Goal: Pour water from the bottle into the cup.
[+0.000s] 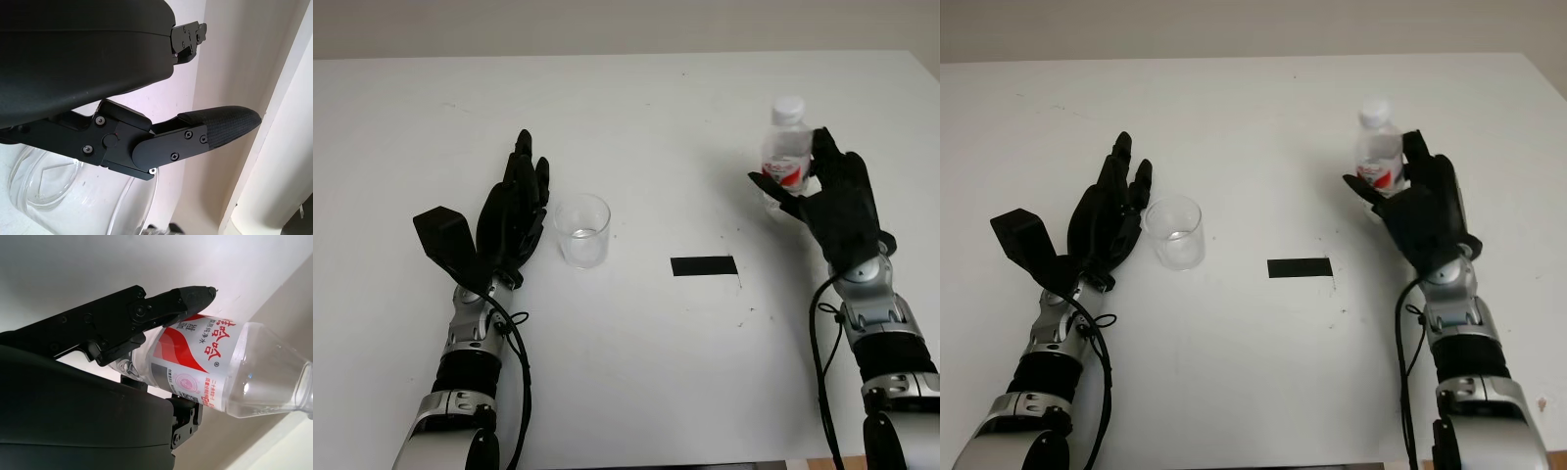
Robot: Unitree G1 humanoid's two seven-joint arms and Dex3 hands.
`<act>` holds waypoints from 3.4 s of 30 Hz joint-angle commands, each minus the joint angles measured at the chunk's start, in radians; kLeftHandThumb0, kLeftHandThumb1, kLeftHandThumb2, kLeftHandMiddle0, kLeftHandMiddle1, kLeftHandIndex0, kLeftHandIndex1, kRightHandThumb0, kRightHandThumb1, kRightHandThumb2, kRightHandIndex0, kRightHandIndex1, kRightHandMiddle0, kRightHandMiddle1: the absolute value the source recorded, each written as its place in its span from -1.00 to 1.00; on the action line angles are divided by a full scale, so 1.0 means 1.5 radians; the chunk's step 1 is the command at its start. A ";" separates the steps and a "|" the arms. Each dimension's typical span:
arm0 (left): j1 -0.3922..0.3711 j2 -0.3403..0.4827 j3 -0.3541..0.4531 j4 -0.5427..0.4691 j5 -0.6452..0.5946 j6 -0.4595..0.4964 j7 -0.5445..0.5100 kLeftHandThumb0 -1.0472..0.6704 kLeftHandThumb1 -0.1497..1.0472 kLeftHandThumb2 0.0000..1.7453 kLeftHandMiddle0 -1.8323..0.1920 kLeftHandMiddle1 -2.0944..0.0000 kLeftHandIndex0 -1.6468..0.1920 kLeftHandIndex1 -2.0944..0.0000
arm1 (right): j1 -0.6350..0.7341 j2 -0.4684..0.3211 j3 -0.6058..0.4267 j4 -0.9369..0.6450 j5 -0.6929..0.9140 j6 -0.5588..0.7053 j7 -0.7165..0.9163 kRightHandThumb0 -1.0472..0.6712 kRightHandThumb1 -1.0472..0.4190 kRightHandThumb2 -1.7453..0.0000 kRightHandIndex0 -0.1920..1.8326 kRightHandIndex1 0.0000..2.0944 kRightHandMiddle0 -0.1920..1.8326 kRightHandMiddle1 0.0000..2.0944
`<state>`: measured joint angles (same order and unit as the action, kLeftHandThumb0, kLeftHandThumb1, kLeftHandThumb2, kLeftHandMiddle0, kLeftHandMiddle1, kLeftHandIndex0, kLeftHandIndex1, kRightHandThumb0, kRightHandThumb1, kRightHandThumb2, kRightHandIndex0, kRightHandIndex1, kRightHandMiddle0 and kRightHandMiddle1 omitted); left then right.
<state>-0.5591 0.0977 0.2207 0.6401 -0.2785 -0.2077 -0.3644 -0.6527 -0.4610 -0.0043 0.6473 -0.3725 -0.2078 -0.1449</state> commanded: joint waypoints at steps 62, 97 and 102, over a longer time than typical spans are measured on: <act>0.024 -0.020 -0.002 0.008 0.001 -0.016 0.024 -0.80 1.00 -0.22 0.96 0.95 0.99 0.96 | -0.334 -0.022 0.442 0.266 -0.482 -0.198 -0.556 -0.37 -1.00 0.56 0.40 1.00 -0.07 1.00; 0.025 -0.028 -0.002 0.017 0.000 -0.024 0.027 -0.79 1.00 -0.21 0.97 0.95 1.00 0.97 | -0.383 -0.018 0.559 0.264 -0.613 -0.060 -0.751 -0.37 -1.00 0.48 0.35 1.00 -0.26 1.00; 0.026 -0.025 -0.002 0.019 -0.001 -0.023 0.022 -0.79 1.00 -0.21 0.97 0.95 1.00 0.98 | -0.384 -0.020 0.562 0.265 -0.615 -0.055 -0.749 -0.37 -1.00 0.54 0.34 1.00 -0.34 1.00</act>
<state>-0.5611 0.0729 0.2187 0.6346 -0.2757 -0.2496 -0.3280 -1.1944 -0.4859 0.8378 1.0554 -1.2958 -0.2969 -1.2573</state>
